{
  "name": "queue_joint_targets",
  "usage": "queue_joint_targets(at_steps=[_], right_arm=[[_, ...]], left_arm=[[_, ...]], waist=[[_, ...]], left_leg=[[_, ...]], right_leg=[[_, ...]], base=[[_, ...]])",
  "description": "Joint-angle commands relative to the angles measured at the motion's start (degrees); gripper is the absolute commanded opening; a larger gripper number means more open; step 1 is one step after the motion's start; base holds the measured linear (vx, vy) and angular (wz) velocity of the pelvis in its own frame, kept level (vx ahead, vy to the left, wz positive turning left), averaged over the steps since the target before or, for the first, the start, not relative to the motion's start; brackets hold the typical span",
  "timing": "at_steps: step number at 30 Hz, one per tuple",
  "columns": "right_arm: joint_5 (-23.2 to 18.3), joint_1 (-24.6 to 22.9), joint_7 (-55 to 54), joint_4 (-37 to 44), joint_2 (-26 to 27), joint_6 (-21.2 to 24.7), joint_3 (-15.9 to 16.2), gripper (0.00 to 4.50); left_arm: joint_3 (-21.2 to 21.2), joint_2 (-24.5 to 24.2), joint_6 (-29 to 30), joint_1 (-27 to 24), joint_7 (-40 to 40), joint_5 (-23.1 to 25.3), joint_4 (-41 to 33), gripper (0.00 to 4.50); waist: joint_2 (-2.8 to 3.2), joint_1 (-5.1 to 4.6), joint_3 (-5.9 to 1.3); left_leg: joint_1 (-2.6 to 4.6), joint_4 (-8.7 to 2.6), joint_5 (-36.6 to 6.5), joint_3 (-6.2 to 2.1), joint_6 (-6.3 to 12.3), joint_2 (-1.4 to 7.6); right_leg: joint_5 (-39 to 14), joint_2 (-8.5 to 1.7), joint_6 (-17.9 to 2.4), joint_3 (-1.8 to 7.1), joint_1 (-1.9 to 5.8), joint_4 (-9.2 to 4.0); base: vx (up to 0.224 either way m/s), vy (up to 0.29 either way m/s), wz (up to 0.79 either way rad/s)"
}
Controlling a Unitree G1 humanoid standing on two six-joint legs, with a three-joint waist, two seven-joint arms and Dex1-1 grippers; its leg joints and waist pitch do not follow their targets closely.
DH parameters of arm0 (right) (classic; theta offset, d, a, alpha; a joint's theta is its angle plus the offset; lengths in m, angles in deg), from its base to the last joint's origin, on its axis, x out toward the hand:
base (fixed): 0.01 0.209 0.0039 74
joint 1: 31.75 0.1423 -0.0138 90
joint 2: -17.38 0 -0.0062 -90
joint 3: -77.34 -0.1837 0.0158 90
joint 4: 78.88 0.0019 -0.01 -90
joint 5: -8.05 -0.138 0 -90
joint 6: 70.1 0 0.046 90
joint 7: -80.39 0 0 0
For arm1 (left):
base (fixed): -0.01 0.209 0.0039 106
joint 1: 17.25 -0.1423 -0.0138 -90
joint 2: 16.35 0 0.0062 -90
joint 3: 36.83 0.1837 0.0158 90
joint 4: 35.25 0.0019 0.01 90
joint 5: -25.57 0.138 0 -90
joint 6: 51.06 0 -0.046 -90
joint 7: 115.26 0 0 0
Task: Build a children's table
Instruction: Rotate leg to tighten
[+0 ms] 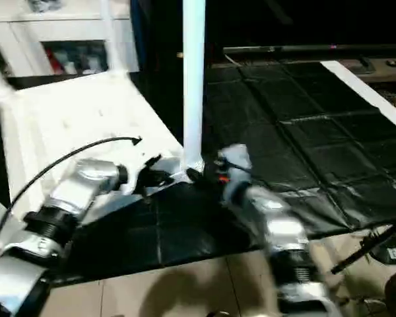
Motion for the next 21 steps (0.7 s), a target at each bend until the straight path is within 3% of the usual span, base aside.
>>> queue_joint_targets(at_steps=[1, 4, 5, 7, 10, 12, 18, 19, 21], right_arm=[[-1.1, -0.4, 3.8, 1.8, -1.5, 0.1, 0.0, 3.7], [-3.0, -0.5, 14.8, 4.1, -8.1, 1.8, 1.7, 4.01], [-3.0, -0.5, 14.8, 4.1, -8.1, 1.8, 1.7, 4.08], [-3.1, -0.3, 18.2, 4.8, -9.9, 1.9, 2.7, 4.29], [-3.3, 0.5, 25.0, 5.3, -12.7, 3.0, 5.7, 4.29], [-3.0, 1.5, 29.2, 5.1, -14.1, 3.3, 8.0, 4.29], [-0.5, 4.6, 31.9, 0.9, -13.7, 1.3, 10.9, 4.29], [-0.4, 5.0, 32.2, 0.4, -13.5, 1.2, 11.1, 4.02], [-0.2, 6.1, 32.7, -1.1, -12.9, 1.2, 11.4, 3.94]], left_arm=[[1.2, -0.2, -2.9, 1.0, -4.1, -1.0, -0.9, 0.0], [4.5, -3.0, -7.5, 0.5, -13.2, -0.8, -0.9, 0.0], [4.5, -3.0, -7.5, 0.5, -13.2, -0.8, -0.9, 0.0], [5.4, -3.7, -8.8, 0.5, -15.8, -0.7, -0.6, 0.0], [7.3, -4.8, -11.5, 0.8, -20.8, -0.2, 0.1, 0.0], [8.4, -5.6, -12.2, 1.1, -24.2, 0.0, 0.3, 0.0], [10.3, -6.2, -14.0, 1.6, -27.4, 0.6, -0.2, 0.0], [10.4, -6.2, -14.2, 1.7, -27.6, 0.6, -0.2, 0.0], [10.6, -6.0, -14.9, 1.9, -28.3, 0.7, -0.1, 0.0]], waist=[[0.13, 0.22, -4.13], [0.22, 0.77, -4.23], [0.12, 1.0, -4.24], [0.24, 1.92, -4.23], [0.17, 2.45, -4.29], [0.21, 2.86, -4.28], [-0.11, 2.98, -4.01], [-0.36, 2.91, -4.03], [-0.3, 2.86, -4.15]], left_leg=[[0.7, -3.49, -9.3, 0.24, 4.69, 1.37], [0.56, -3.46, -9.1, 0.18, 4.81, 1.39], [0.54, -3.48, -8.7, 0.18, 5.0, 1.49], [0.76, -3.35, -8.3, 0.46, 5.03, 1.71], [0.51, -3.38, -8.3, 0.33, 4.81, 1.75], [0.8, -3.4, -8.7, 0.39, 4.57, 1.89], [0.86, -3.61, -10.9, 0.31, 2.78, 1.86], [0.71, -3.64, -10.6, 0.28, 2.75, 1.81], [0.62, -3.61, -9.9, 0.21, 2.76, 1.8]], right_leg=[[-12.7, -3.73, -12.2, 3.03, 3.81, -3.39], [-12.6, -3.76, -12.2, 2.95, 4.01, -3.32], [-12.2, -3.65, -12.1, 2.94, 4.15, -3.23], [-11.1, -3.72, -12.6, 3.0, 3.73, -3.03], [-11.6, -3.84, -12.5, 2.91, 3.98, -2.88], [-12.1, -3.93, -12.6, 2.95, 3.72, -2.93], [-16.7, -4.17, -11.8, 2.98, 3.66, -3.29], [-16.7, -4.15, -11.6, 2.96, 3.82, -3.24], [-16.3, -4.16, -11.6, 2.91, 3.88, -3.09]], base=[[0.0, 0.0, 0.0], [0.0, 0.0, 0.0], [0.0, 0.0, 0.0], [0.0, 0.0, 0.0], [0.0, 0.0, 0.0], [0.0, 0.0, 0.0], [0.0, 0.0, 0.0], [0.0, 0.0, 0.0], [0.0, 0.0, 0.0]])
